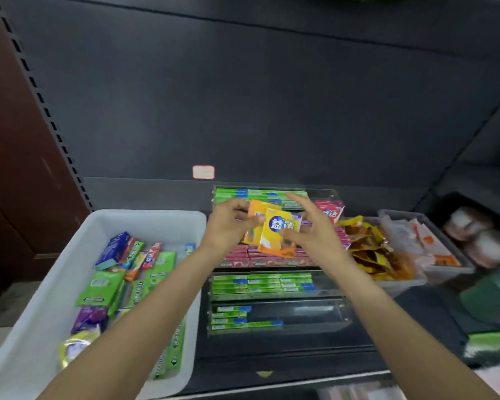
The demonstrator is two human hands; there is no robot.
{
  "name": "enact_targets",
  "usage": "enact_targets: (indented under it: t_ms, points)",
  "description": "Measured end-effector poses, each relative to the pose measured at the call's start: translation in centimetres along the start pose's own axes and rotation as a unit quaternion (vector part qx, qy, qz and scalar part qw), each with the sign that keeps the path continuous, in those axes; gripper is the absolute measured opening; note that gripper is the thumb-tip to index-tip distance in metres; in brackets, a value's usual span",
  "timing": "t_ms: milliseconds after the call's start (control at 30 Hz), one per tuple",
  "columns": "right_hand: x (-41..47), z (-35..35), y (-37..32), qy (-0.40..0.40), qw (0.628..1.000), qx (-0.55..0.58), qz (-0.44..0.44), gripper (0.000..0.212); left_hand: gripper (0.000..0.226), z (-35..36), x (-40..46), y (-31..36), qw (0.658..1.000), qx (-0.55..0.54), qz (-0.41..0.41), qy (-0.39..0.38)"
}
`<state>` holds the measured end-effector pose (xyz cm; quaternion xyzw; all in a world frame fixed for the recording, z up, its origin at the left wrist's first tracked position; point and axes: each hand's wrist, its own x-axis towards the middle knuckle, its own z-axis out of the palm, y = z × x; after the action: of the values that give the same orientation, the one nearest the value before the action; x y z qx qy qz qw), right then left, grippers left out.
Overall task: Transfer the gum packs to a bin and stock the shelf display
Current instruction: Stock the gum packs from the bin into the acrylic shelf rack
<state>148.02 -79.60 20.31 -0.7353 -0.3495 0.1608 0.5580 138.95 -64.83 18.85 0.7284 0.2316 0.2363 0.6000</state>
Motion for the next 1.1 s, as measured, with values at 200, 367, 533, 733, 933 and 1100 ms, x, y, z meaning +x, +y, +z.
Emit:
enact_targets:
  t_ms: [200, 367, 533, 733, 933, 1100]
  points:
    - [-0.5, -7.5, 3.5, -0.012, 0.998, -0.066, -0.004, 0.029, 0.018, 6.8, 0.1, 0.6, 0.998, 0.037, -0.004, 0.040]
    - [-0.5, -10.8, 7.2, -0.024, 0.993, -0.117, 0.012, 0.017, 0.026, 9.5, -0.4, -0.7, 0.991, 0.070, -0.054, 0.099]
    - [-0.9, -12.0, 10.7, -0.065, 0.969, -0.237, 0.019, 0.016, 0.030, 10.8, -1.4, -1.8, 0.989, 0.070, -0.089, 0.097]
    - [-1.0, -11.9, 12.3, -0.075, 0.950, -0.301, -0.030, 0.019, 0.027, 11.5, -2.0, -1.7, 0.989, 0.069, -0.089, 0.095]
    - [-0.5, -11.3, 12.7, -0.083, 0.937, -0.336, -0.035, 0.022, 0.024, 11.7, -2.2, -1.5, 0.989, 0.079, -0.086, 0.092]
    - [-1.1, -11.0, 12.9, -0.082, 0.894, -0.438, -0.044, 0.026, 0.023, 11.6, -2.4, -1.4, 0.989, 0.073, -0.093, 0.083]
